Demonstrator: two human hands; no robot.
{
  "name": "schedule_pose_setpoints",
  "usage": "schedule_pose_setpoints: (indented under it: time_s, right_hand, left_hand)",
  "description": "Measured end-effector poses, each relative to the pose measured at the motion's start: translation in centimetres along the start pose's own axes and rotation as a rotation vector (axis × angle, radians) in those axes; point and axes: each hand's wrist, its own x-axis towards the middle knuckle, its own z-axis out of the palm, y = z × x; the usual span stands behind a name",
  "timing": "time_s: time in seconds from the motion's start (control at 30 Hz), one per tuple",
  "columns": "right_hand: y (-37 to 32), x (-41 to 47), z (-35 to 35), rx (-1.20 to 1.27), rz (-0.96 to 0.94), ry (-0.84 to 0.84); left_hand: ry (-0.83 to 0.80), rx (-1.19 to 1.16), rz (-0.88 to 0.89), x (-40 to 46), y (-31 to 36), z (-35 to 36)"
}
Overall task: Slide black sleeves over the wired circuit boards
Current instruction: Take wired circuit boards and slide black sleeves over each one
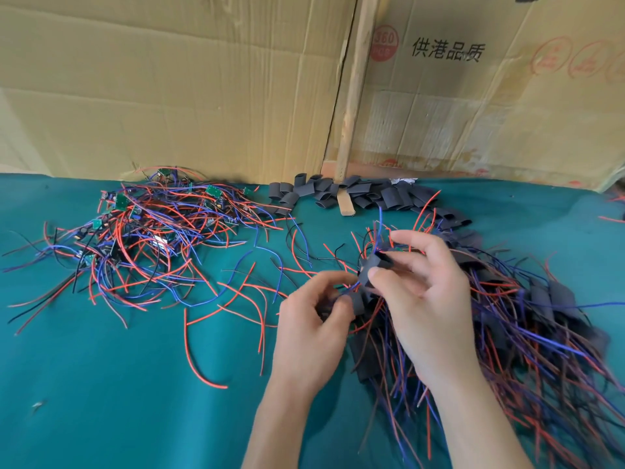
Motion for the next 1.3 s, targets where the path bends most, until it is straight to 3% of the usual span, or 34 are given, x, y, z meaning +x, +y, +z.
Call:
schedule_pose_setpoints:
  time_s: [0.2,0.47,0.7,1.0,1.17,1.3]
  right_hand:
    - [1.2,-0.9,1.6,-0.141,0.098,-0.069]
    - [0.9,-1.1,1.7,-0.094,0.081,-0.139]
    - [0.5,-0.7,1.2,-0.077,0.014,-0.051]
    - [-0.1,-0.5,0.1,0.158,0.025,-0.248]
    - [-0.2,-0.6,0.3,0.17,-0.017,-0.184]
    - [-0.5,-1.0,1.2,0.33,0.063,-0.153]
  left_hand:
    - [-0.003,-0.334,-0.094,-0.2,0.7,-0.1]
    - [-0.204,-0.338,-0.096,-0.2,0.6,-1.5]
    - [-0.045,-0.396,-0.169,0.2,-0.3,-2.1]
    - [-0.127,-0.595,-0.215,0.2,-0.2,-2.6]
    - [-0.159,-0.716,-0.239,0.2,0.0,-2.8]
    - [-0.183,-0.857,-0.262,0.2,0.0,-2.9]
